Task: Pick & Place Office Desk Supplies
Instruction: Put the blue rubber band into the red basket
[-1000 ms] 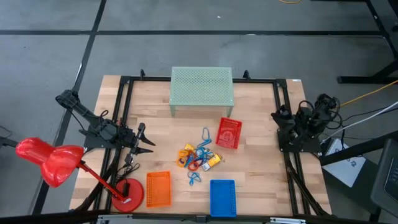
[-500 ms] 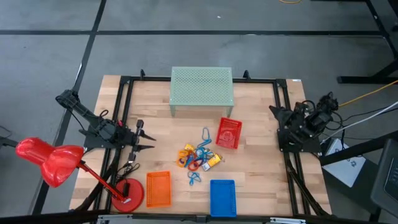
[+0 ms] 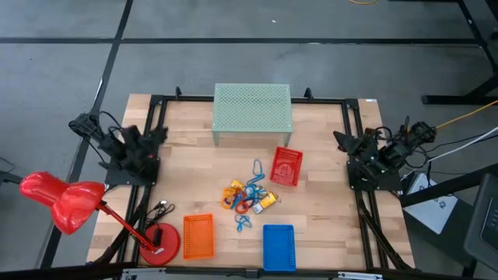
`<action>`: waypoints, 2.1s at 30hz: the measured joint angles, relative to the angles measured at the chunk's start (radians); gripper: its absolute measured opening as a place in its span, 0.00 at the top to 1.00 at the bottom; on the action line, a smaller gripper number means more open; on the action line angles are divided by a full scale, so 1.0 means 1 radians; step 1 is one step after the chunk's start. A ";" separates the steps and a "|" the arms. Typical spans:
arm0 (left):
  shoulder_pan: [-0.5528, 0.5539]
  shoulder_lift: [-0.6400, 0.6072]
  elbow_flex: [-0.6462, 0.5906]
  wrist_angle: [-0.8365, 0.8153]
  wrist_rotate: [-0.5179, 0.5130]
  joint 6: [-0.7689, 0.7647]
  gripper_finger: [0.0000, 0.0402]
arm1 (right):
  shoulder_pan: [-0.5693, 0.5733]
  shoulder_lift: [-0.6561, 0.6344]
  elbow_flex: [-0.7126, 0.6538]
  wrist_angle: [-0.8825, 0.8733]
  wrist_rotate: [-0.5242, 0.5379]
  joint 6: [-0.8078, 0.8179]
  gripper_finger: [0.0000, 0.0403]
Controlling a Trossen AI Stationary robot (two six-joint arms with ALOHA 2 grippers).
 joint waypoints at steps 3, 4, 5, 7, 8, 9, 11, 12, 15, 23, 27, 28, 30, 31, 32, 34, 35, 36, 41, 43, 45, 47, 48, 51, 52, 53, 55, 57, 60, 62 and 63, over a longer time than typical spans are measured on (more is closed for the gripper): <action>0.000 -0.005 0.000 0.142 -0.032 0.030 0.68 | -0.052 0.098 0.005 0.096 -0.055 0.005 0.72; 0.000 -0.008 0.000 0.162 -0.033 0.030 0.68 | -0.070 0.131 0.014 0.124 -0.080 0.004 0.72; 0.000 -0.008 0.000 0.171 -0.033 0.028 0.68 | -0.087 0.164 0.028 0.149 -0.109 -0.001 0.72; 0.000 -0.007 0.000 0.167 -0.013 0.003 0.68 | -0.117 0.227 0.071 0.177 -0.171 -0.032 0.72; 0.000 -0.006 0.000 0.167 0.006 -0.019 0.68 | -0.129 0.256 0.097 0.177 -0.199 -0.056 0.72; 0.000 -0.006 0.000 0.167 0.028 -0.036 0.68 | -0.139 0.283 0.122 0.175 -0.226 -0.090 0.72; 0.000 -0.007 0.000 0.168 0.058 -0.047 0.68 | -0.149 0.329 0.168 0.171 -0.267 -0.181 0.72; 0.000 -0.006 0.000 0.171 0.074 -0.060 0.68 | -0.151 0.348 0.187 0.171 -0.273 -0.232 0.72; 0.000 -0.007 0.000 0.172 0.151 -0.121 0.68 | -0.161 0.388 0.244 0.168 -0.198 -0.380 0.72; 0.000 -0.006 0.001 0.150 0.362 -0.138 0.68 | -0.175 0.454 0.363 0.170 -0.258 -0.415 0.72; 0.000 -0.006 0.001 0.150 0.341 -0.148 0.68 | -0.175 0.504 0.416 0.171 -0.278 -0.425 0.72; 0.000 -0.006 0.002 0.150 0.307 -0.167 0.68 | -0.175 0.521 0.427 0.171 -0.285 -0.427 0.72; 0.000 -0.006 0.010 0.136 0.235 -0.200 0.68 | -0.175 0.553 0.449 0.167 -0.300 -0.427 0.72; 0.001 -0.006 0.016 0.122 0.216 -0.200 0.68 | -0.177 0.572 0.463 0.168 -0.300 -0.431 0.72; 0.000 -0.006 0.029 0.104 0.208 -0.191 0.68 | -0.180 0.590 0.476 0.170 -0.296 -0.438 0.72; 0.000 -0.004 0.058 0.060 0.204 -0.190 0.68 | -0.188 0.626 0.501 0.168 -0.287 -0.445 0.72; 0.000 -0.004 0.073 0.022 0.203 -0.201 0.68 | -0.193 0.645 0.514 0.168 -0.286 -0.445 0.72; 0.000 -0.003 0.090 -0.026 0.202 -0.217 0.68 | -0.198 0.663 0.528 0.168 -0.284 -0.445 0.72; 0.000 -0.001 0.216 -0.324 0.178 -0.256 0.68 | -0.228 0.754 0.615 0.169 -0.271 -0.446 0.72; 0.000 0.012 0.289 -0.462 0.167 -0.243 0.68 | -0.240 0.786 0.654 0.169 -0.272 -0.446 0.72; 0.000 0.040 0.379 -0.591 0.167 -0.216 0.68 | -0.247 0.819 0.697 0.169 -0.274 -0.451 0.72; 0.000 0.077 0.482 -0.721 0.172 -0.184 0.68 | -0.250 0.847 0.741 0.162 -0.267 -0.485 0.72; 0.000 0.102 0.539 -0.800 0.173 -0.167 0.68 | -0.250 0.860 0.765 0.156 -0.267 -0.505 0.72; 0.000 0.197 0.715 -1.071 0.139 -0.127 0.68 | -0.249 0.888 0.825 0.118 -0.253 -0.576 0.72; 0.000 0.234 0.773 -1.159 0.114 -0.113 0.68 | -0.249 0.895 0.843 0.095 -0.231 -0.596 0.72; 0.000 0.275 0.832 -1.246 0.091 -0.098 0.68 | -0.249 0.899 0.860 0.070 -0.204 -0.611 0.72; 0.000 0.352 0.944 -1.411 0.053 -0.065 0.68 | -0.249 0.905 0.892 0.012 -0.142 -0.635 0.72; 0.001 0.430 1.045 -1.551 0.031 -0.034 0.68 | -0.249 0.906 0.915 -0.039 -0.090 -0.655 0.72; 0.012 0.537 1.170 -1.685 0.021 0.002 0.68 | -0.249 0.906 0.925 -0.073 -0.057 -0.674 0.72; 0.033 0.599 1.234 -1.755 0.020 0.012 0.68 | -0.249 0.907 0.925 -0.073 -0.040 -0.699 0.72; 0.048 0.627 1.259 -1.789 0.020 0.012 0.68 | -0.249 0.907 0.925 -0.073 -0.028 -0.714 0.72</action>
